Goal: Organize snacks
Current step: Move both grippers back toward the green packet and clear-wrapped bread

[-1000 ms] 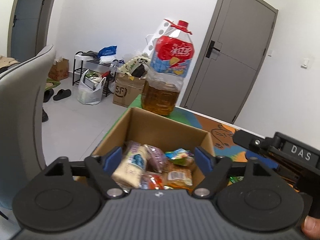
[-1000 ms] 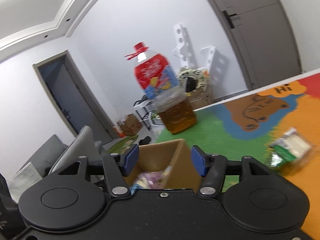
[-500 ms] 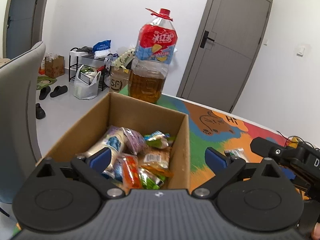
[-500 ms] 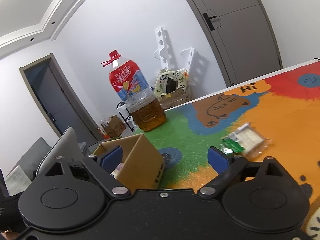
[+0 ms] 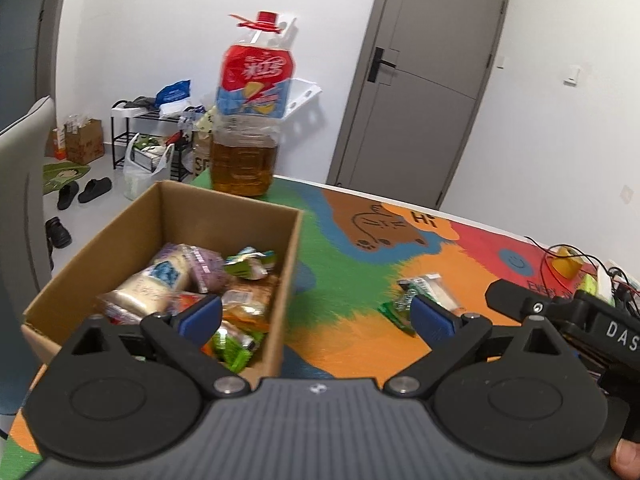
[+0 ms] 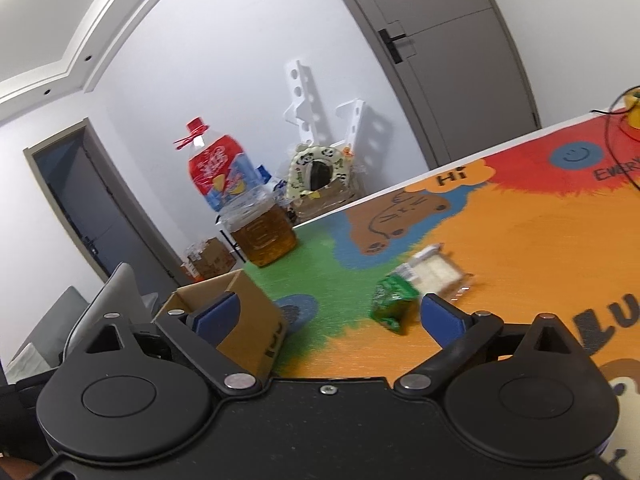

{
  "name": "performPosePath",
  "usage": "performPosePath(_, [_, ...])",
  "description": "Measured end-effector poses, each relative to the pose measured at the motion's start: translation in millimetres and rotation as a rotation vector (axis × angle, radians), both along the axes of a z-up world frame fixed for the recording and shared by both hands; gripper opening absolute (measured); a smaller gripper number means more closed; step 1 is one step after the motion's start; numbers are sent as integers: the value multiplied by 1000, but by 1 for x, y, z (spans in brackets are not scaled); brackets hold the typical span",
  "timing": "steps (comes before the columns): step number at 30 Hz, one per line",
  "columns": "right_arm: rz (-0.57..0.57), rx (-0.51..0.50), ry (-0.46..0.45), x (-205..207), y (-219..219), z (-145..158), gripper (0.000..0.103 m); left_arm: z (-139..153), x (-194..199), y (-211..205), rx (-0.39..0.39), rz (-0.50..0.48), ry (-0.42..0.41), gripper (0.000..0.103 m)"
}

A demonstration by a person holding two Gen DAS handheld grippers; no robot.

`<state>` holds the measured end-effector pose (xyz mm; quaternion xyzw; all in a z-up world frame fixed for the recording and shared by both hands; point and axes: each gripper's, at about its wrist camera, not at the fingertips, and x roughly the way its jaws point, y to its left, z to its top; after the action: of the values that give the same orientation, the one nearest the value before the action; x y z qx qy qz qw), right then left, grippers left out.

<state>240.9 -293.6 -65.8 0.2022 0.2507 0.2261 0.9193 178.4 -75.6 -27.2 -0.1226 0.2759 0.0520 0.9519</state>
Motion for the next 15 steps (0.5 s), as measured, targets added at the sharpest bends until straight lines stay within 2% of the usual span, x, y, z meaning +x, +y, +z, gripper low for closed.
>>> performPosePath(12, [-96,37,35,19,-38,-14,97,-7,27,-33,0,-50,-7,99])
performPosePath(15, [-101,31,40,26,-41,-16,93,-10,34,-39,-1,-58,-9,98])
